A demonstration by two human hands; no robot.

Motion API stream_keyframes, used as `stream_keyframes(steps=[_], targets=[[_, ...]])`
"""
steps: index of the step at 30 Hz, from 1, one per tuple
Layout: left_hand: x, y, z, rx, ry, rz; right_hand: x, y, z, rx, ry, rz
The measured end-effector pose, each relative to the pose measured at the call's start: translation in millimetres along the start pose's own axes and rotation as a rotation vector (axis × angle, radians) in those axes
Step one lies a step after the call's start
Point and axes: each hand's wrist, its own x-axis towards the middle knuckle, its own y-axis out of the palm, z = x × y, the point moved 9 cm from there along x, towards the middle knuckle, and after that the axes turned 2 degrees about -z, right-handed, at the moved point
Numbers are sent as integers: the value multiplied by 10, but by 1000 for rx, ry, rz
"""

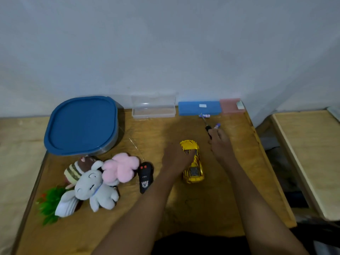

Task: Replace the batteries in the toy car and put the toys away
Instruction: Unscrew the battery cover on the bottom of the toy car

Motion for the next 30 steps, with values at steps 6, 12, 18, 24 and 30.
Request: stream_keyframes(steps=[6,12,18,24,30], targets=[[-247,429,0,50,-119,48,-291,-276,-256,-55,25,11],[-254,504,26,28,-204,31,-424,-430,-390,-90,97,48],[-162,484,54,-71,-201,-5,-435,-560,-424,-62,82,73],[-136,347,201,-490,-298,81,-375,-603,-499,12,155,127],[-466,221,-136,-1290,-253,421,-441,-452,-259,33,71,228]])
